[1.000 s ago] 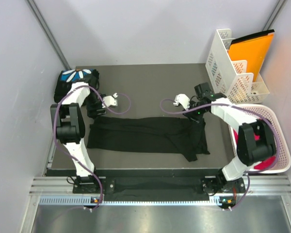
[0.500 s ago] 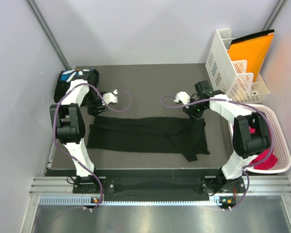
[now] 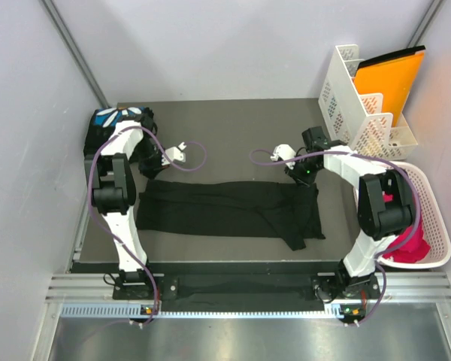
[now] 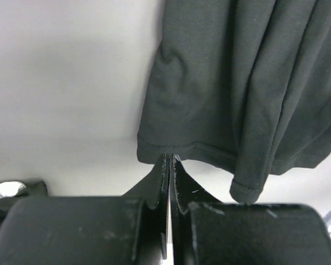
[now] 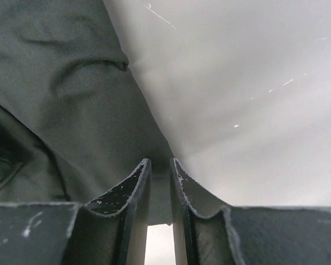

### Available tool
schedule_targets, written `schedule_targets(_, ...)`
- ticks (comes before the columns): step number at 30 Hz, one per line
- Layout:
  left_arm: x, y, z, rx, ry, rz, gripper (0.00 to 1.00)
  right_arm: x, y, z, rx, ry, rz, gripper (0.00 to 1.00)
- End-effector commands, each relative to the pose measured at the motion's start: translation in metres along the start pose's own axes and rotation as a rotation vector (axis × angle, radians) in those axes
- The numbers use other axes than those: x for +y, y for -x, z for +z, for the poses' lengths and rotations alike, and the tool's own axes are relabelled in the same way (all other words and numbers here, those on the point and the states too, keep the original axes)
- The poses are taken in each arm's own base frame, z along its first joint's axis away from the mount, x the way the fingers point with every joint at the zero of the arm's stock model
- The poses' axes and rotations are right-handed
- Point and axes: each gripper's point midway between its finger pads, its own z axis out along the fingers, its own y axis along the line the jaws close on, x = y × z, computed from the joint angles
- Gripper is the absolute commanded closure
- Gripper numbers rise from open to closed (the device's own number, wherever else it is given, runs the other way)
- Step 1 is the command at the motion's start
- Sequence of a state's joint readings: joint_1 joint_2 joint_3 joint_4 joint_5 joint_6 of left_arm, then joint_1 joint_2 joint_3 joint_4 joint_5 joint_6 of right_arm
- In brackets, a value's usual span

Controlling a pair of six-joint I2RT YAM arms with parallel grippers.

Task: Fold and stack the t-shirts
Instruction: Fold the tshirt

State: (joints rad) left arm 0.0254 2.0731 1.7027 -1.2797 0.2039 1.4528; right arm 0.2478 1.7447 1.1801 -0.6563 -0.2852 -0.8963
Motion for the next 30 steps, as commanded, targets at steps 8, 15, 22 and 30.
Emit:
schedule_targets(8, -0.012, 0.000, 0.002, 0.006, -0.101, -0.021, 1.00, -0.018, 0.011, 0.005, -0.022, -0.023, -0.011, 0.80)
schedule_targets(15, -0.010, -0.004, 0.012, 0.023, -0.137, -0.037, 1.00, -0.026, 0.013, 0.009, -0.011, -0.036, -0.015, 0.81)
schedule_targets(22, 0.002, -0.012, 0.022, 0.068, -0.105, -0.066, 1.00, -0.033, 0.011, 0.013, 0.006, -0.044, -0.009, 0.81)
schedule_targets(30, 0.014, -0.015, 0.023, 0.093, -0.034, -0.095, 1.00, -0.026, 0.000, 0.015, 0.040, -0.037, -0.038, 0.85)
